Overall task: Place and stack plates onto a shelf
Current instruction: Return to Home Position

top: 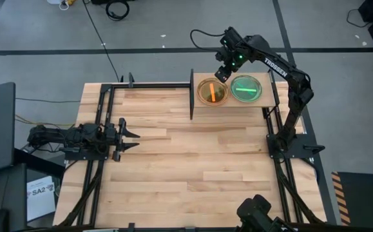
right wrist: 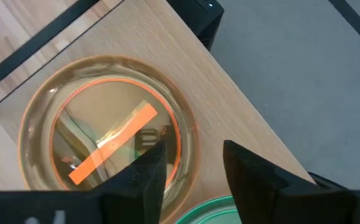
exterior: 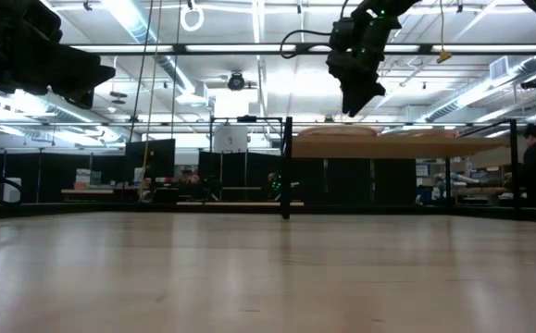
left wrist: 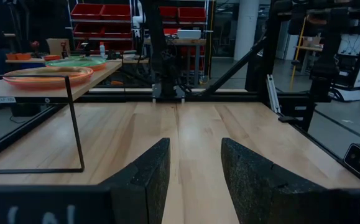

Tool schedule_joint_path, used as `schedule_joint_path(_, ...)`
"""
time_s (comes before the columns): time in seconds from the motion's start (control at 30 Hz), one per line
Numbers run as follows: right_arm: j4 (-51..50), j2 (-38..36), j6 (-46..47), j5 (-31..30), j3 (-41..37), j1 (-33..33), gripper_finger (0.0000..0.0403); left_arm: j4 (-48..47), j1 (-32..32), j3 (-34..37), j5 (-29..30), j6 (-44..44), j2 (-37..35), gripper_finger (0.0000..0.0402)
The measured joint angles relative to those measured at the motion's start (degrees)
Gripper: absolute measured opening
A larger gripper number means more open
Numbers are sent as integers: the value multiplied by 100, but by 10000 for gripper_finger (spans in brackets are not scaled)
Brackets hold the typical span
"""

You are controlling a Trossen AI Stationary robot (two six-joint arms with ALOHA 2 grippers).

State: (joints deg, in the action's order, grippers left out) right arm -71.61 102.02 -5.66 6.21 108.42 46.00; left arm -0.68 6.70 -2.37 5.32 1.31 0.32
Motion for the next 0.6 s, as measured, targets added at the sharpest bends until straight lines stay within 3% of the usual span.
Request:
schedule_joint_path(0.23, -10, 0, 18, -72, 0, 0, 181, -1, 2, 0, 0, -32, 0, 151)
schedule_joint_path(0.6, -924, -16, 114, 0, -2, -82, 152, -1, 0, 0, 0, -51, 0, 151)
